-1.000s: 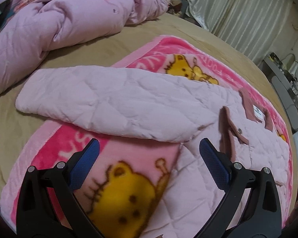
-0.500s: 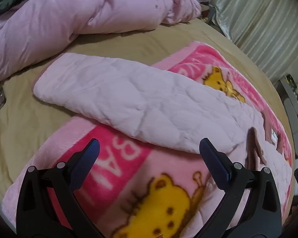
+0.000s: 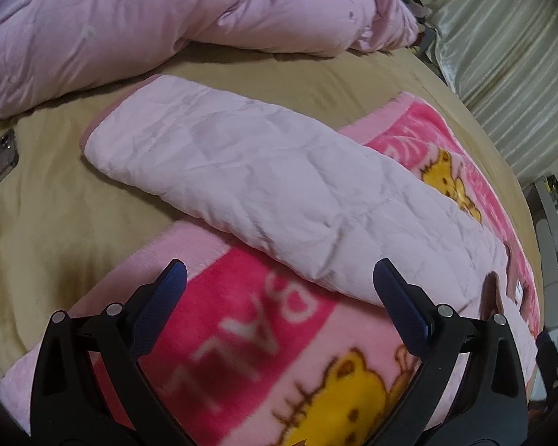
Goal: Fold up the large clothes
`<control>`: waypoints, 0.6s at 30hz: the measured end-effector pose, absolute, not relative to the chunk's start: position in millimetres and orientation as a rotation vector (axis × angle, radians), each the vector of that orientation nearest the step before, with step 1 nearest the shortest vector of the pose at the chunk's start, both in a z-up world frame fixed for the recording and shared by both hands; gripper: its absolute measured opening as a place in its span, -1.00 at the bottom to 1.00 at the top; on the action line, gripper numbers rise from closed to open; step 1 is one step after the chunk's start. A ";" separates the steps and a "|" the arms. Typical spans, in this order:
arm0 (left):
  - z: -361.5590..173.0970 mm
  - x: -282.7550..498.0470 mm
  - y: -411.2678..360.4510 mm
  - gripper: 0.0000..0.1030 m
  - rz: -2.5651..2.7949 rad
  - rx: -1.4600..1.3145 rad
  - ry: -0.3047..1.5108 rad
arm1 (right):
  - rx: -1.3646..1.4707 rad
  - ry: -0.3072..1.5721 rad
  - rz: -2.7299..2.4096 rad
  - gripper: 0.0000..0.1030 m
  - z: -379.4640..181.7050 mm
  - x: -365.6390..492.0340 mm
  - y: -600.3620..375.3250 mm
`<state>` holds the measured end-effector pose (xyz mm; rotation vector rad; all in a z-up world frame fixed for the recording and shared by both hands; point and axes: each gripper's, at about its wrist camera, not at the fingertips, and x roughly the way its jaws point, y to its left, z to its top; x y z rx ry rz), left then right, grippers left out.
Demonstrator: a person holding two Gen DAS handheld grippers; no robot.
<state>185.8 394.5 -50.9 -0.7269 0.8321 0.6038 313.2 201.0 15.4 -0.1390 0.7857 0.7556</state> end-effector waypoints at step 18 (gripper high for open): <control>-106.0 165.3 480.4 0.82 0.629 -1.051 0.685 | -0.214 0.849 0.783 0.92 -16.3 308.8 213.1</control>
